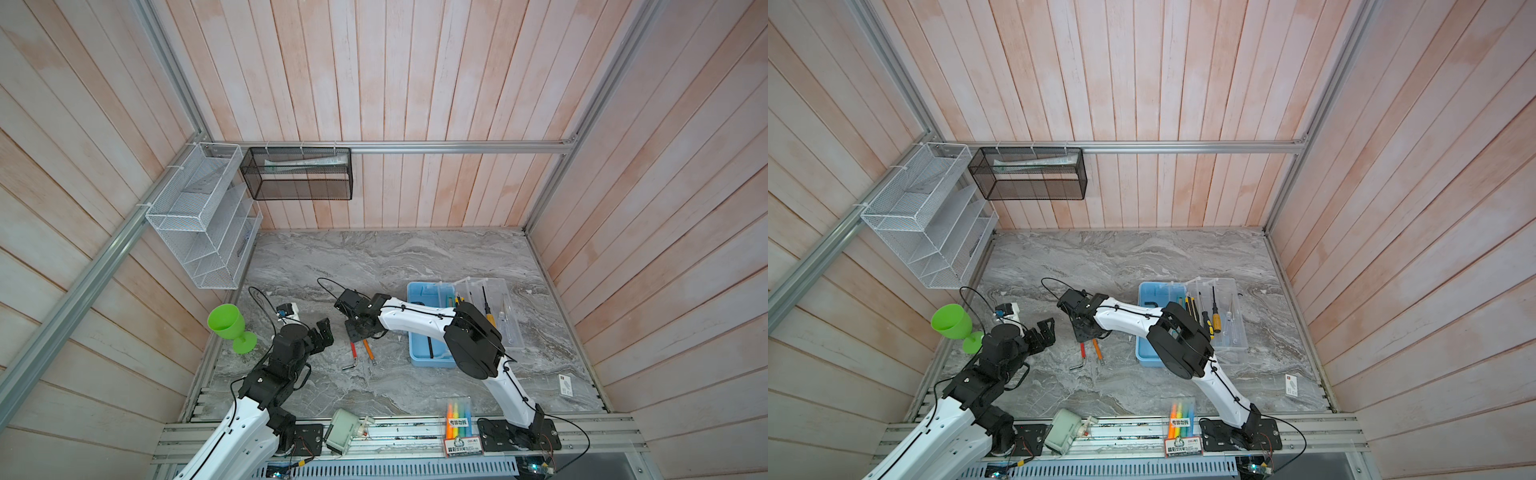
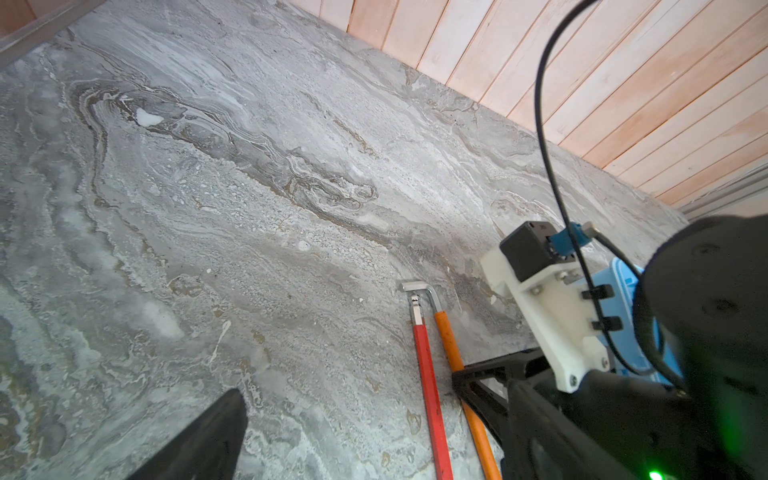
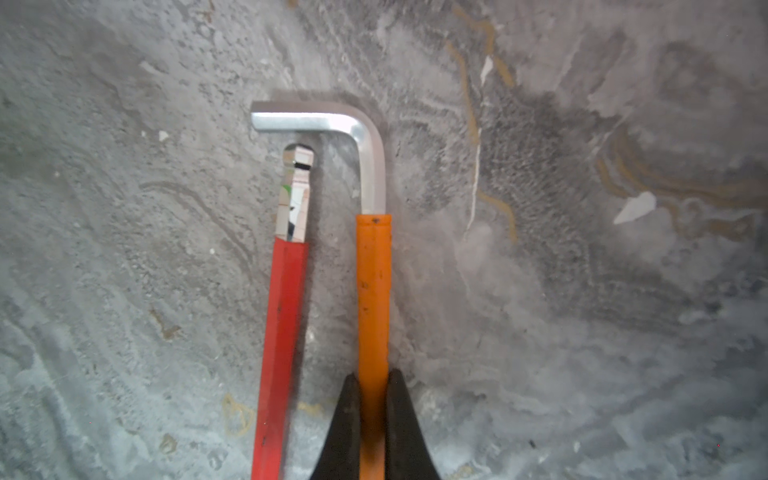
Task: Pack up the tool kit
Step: 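Lift the orange hex key and carry it over the box with the right gripper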
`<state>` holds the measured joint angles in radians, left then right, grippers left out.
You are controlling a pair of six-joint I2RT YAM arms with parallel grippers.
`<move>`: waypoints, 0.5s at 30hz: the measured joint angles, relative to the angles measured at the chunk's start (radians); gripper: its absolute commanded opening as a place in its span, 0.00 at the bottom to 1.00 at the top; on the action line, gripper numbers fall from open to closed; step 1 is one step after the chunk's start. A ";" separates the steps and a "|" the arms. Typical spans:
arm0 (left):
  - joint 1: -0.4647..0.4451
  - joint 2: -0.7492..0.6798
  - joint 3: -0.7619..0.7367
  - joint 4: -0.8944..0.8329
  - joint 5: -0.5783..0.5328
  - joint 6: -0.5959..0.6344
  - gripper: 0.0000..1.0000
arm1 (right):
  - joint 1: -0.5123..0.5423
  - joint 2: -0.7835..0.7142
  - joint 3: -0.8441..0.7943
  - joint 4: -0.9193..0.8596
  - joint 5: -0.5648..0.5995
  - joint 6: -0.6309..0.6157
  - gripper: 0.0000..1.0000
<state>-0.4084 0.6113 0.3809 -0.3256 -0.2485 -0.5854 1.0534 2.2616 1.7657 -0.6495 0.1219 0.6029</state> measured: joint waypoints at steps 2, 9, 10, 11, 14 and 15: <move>0.000 0.000 0.000 0.000 -0.003 0.003 1.00 | -0.003 -0.010 -0.011 -0.005 0.010 0.003 0.00; 0.001 0.000 -0.026 0.007 -0.004 0.003 1.00 | -0.018 -0.092 -0.076 -0.040 0.061 0.012 0.00; 0.001 0.000 -0.032 0.008 -0.004 0.003 1.00 | -0.021 -0.117 -0.092 -0.042 0.068 0.016 0.00; 0.001 -0.001 -0.036 0.008 -0.003 0.003 1.00 | -0.023 -0.143 -0.105 -0.043 0.073 0.019 0.00; 0.001 -0.008 -0.052 0.022 -0.002 0.003 1.00 | -0.038 -0.249 -0.154 -0.042 0.093 0.032 0.00; 0.001 -0.012 -0.059 0.028 -0.002 0.003 1.00 | -0.046 -0.288 -0.170 -0.043 0.099 0.037 0.00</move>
<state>-0.4076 0.5995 0.3218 -0.2974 -0.2501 -0.5827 1.0077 1.9736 1.5959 -0.6922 0.2211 0.6399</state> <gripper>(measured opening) 0.997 0.076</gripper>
